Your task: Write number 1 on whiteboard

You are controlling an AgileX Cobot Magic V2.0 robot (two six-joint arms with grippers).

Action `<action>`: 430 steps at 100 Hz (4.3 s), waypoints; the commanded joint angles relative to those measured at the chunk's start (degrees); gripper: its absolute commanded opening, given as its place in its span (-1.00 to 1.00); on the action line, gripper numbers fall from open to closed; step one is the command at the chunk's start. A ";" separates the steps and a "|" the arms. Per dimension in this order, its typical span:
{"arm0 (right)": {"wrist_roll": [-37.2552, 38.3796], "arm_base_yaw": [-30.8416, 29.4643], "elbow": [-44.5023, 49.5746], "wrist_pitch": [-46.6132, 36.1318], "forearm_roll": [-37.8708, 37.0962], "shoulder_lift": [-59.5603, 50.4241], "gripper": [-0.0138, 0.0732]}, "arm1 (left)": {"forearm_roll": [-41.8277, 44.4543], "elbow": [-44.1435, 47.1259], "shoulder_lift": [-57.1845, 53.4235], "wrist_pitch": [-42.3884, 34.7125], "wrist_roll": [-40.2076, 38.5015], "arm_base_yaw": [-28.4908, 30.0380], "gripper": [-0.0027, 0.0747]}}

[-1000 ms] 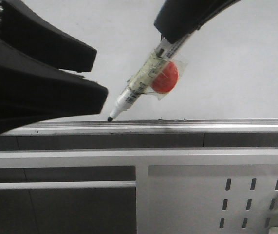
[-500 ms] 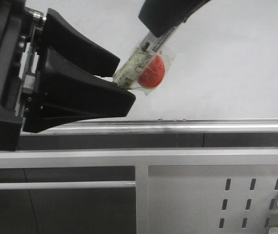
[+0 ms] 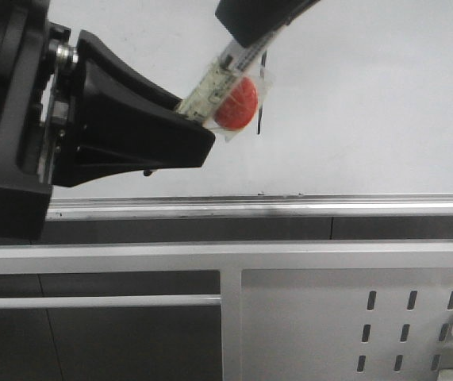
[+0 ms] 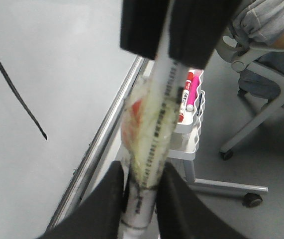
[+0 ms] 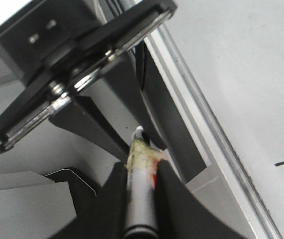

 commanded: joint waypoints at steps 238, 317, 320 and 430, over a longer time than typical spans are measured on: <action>8.20 -2.21 7.50 -8.99 -20.00 -27.41 -0.84 | -108.36 9.18 13.21 -42.51 42.58 -26.24 -0.98; 8.20 -2.21 7.50 -8.67 -20.00 -27.41 -0.84 | -101.42 8.95 15.07 -39.71 41.25 -20.58 -0.98; 8.20 -2.21 7.50 -8.67 -20.00 -27.41 -0.84 | -101.55 8.95 15.55 -40.47 41.25 -20.58 -0.98; 8.20 -2.21 7.50 -7.43 -20.00 -27.41 -0.84 | -100.15 8.83 20.22 -42.51 33.79 -18.86 0.05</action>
